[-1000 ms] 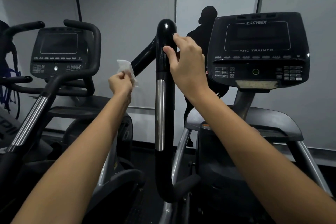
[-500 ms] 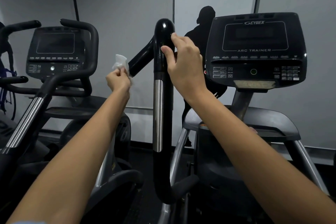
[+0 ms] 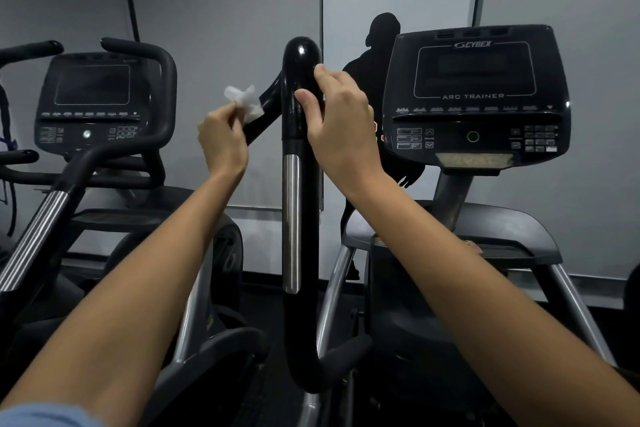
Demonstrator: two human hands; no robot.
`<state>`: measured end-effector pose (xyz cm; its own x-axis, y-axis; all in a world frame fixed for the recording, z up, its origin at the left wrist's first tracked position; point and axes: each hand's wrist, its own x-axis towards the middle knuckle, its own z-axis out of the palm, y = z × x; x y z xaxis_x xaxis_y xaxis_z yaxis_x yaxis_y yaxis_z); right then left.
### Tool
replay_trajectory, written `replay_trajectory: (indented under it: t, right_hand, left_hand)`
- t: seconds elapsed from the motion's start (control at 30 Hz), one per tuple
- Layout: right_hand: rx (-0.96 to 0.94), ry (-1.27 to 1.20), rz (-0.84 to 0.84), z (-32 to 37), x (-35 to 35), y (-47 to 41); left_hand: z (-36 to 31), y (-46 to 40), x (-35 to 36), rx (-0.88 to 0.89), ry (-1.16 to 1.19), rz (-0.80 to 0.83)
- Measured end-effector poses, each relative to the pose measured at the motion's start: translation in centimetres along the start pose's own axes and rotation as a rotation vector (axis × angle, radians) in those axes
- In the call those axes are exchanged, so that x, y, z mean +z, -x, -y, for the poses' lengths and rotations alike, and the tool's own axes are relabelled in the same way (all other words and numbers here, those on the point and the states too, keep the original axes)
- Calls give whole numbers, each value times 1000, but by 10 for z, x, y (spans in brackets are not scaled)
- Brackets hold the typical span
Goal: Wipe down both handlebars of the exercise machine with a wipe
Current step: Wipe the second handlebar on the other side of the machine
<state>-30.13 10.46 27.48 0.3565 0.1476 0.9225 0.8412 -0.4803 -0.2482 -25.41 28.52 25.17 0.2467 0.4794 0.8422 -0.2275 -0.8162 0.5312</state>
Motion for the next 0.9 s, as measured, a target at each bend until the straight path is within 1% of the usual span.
replay_trajectory:
  t: [0.03,0.1,0.2,0.3,0.37,0.43,0.5,0.63,0.7,0.8,0.9]
  right_hand:
    - [-3,3,-5,0,0,0]
    - [-6,6,-12,0,0,0]
    - [-10,4,-6,1,-1,0]
    - [-7,1,-4,1,-1,0]
    - [-3,-1,-1,1,-1,0]
    - [3,5,2,1,0,0]
    - [2,16,5,0,0,1]
    - [9,7,10,2,0,1]
    - [11,9,19,2,0,1]
    - [8,11,26,0,-1,0]
    - [1,2,23,-1,-1,0]
  left_hand:
    - [-6,-5,3,83,-34,20]
    - [-13,-14,13,187,-111,85]
    - [-8,-22,21,266,-191,171]
    - [8,-18,7,378,-326,221]
    - [21,-13,-8,378,-398,214]
    - [31,-7,-23,338,-394,220]
    - [28,-9,-29,296,-309,217]
    - [-17,-34,-15,176,-41,104]
    - [-40,-41,-4,192,0,151]
    - [-55,-36,9,204,-86,297]
    - [-39,-36,9,264,-235,329]
